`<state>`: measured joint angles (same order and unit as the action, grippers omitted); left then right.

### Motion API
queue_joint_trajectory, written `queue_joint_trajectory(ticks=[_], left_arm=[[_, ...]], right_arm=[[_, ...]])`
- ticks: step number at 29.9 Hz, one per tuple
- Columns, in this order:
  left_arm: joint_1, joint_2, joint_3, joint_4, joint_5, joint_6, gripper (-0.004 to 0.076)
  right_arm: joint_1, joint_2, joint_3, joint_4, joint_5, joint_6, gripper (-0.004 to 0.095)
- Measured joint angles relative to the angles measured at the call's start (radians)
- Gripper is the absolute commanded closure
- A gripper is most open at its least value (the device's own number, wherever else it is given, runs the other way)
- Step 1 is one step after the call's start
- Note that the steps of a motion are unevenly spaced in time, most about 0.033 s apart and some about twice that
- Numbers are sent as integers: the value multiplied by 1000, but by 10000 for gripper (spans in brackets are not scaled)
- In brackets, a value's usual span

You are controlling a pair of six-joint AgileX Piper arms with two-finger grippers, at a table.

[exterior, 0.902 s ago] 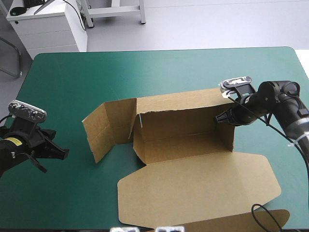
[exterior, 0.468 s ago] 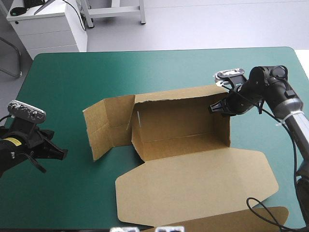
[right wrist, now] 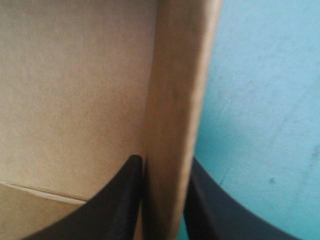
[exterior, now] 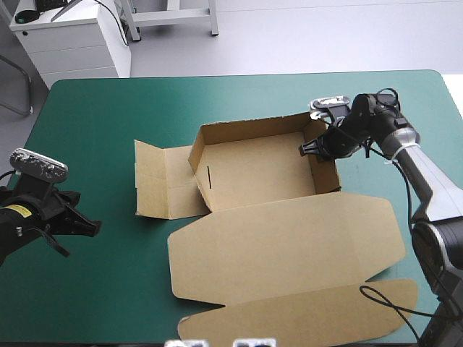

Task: Fold the box

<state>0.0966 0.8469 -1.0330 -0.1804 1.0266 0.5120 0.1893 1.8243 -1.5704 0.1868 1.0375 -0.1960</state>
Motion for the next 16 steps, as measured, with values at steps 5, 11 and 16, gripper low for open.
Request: queue_joint_trajectory(ticks=[5, 11, 16], left_arm=[[0, 0, 0, 0, -1, 0, 731], [0, 0, 0, 0, -2, 0, 731], [0, 0, 1, 0, -2, 0, 731]], right_arm=[[1, 23, -28, 17, 22, -34, 302], [1, 23, -142, 33, 123, -37, 300], [1, 10, -196, 9, 187, 5, 300]])
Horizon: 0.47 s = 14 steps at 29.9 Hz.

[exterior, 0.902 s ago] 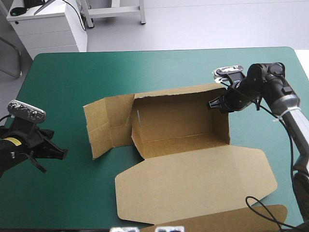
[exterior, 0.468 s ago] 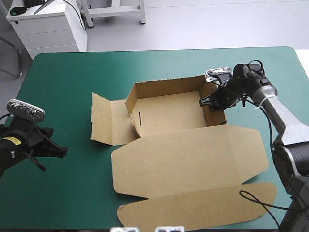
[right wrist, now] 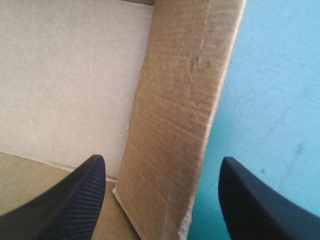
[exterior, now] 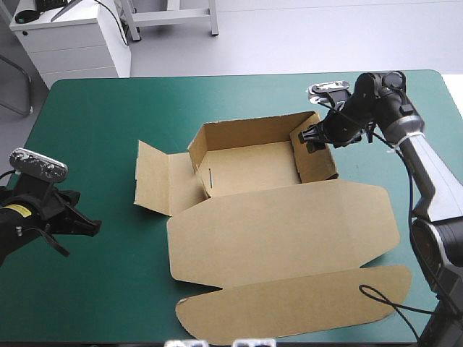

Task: Fold the box

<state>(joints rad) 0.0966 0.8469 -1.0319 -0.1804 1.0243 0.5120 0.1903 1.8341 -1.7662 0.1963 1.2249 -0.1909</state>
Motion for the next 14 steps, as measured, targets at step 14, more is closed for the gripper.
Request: queue_joint_trajectory(ticks=[14], left_arm=[[0, 0, 0, 0, -2, -2, 731]], right_arm=[[0, 70, -4, -31, 14, 13, 301]])
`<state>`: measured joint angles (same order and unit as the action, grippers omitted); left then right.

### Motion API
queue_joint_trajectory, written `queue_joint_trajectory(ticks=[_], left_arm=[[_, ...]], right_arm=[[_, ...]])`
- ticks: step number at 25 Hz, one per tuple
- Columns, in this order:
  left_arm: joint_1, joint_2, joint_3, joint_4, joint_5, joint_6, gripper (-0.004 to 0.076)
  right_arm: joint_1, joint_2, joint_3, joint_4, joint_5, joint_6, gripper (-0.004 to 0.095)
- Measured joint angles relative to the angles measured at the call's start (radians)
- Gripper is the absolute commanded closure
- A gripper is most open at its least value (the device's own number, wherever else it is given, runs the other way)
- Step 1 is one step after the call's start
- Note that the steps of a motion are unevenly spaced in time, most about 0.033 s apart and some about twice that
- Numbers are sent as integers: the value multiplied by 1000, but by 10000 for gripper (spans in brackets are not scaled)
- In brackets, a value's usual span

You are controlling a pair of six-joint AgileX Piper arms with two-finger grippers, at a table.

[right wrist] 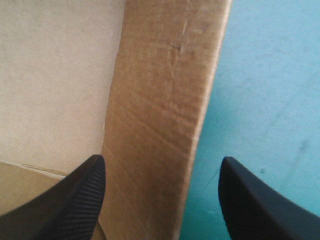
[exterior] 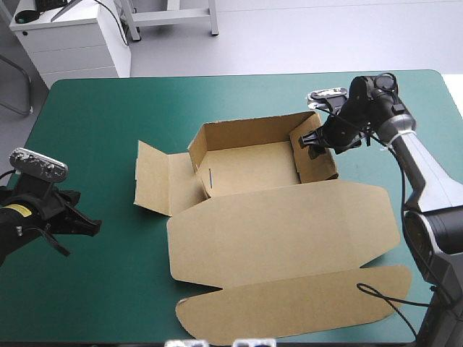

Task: Fold the box

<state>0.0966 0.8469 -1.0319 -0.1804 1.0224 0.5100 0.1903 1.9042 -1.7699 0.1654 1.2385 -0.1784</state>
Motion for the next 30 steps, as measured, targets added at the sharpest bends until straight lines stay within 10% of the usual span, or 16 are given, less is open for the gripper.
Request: queue_joint_trajectory(ticks=[9, 16, 30], left_arm=[[0, 0, 0, 0, -2, -9, 731], [0, 0, 0, 0, -2, -19, 731], [0, 0, 1, 0, -4, -24, 731]], right_arm=[[0, 110, 0, 58, -4, -1, 391], [0, 118, 0, 42, -10, -3, 925], [1, -182, 0, -62, 1, -9, 927]])
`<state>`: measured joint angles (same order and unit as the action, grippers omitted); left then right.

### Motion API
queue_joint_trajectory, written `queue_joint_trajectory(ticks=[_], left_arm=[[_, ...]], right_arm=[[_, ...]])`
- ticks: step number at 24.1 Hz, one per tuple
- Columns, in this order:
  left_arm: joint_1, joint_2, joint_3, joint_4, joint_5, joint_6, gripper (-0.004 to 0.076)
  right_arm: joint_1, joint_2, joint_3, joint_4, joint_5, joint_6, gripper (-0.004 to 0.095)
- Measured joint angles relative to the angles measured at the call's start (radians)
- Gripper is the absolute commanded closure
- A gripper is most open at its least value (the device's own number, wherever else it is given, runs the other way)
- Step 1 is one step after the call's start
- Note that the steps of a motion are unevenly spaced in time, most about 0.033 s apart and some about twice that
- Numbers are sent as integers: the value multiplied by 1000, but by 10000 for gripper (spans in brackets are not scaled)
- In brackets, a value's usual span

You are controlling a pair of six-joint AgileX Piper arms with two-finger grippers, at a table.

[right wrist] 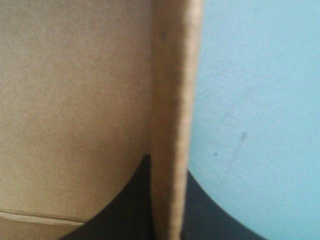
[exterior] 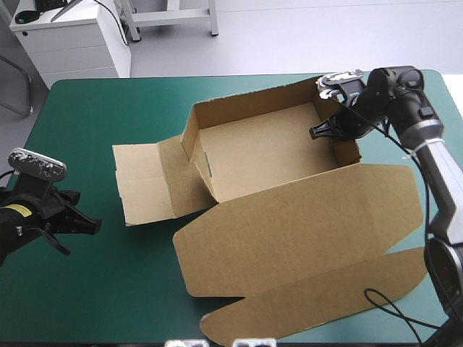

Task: Fold the box

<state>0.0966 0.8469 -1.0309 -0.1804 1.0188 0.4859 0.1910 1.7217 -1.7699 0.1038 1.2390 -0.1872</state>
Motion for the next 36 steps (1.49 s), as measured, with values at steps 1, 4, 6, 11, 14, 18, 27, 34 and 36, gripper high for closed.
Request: queue_joint_trajectory(ticks=[1, 4, 6, 11, 14, 18, 27, 34, 36], left_arm=[[0, 0, 0, 2, 0, -1, 731], [0, 0, 0, 53, -1, -52, 731], [0, 0, 0, 101, -6, -106, 731], [0, 0, 10, 190, -58, -169, 713], [0, 14, 35, 180, -111, -177, 704], [0, 90, 55, 156, -179, -180, 704], [0, 421, 69, -542, -345, 66, 709], [0, 500, 69, -1105, -22, 461, 709], [0, 500, 69, -1165, 59, 494, 709]], right_arm=[[0, -37, 0, -16, 2, -2, 927], [0, -145, 0, -43, 11, -4, 927], [0, -197, 0, -54, 13, -6, 927], [0, -323, 0, -59, 13, -14, 927], [0, -397, 0, -61, 14, -20, 927], [0, -439, 0, -61, 14, -22, 927], [0, -467, 122, -20, 14, -11, 927], [0, -467, 131, -38, 14, 17, 927], [0, -467, 131, -59, 14, 32, 927]])
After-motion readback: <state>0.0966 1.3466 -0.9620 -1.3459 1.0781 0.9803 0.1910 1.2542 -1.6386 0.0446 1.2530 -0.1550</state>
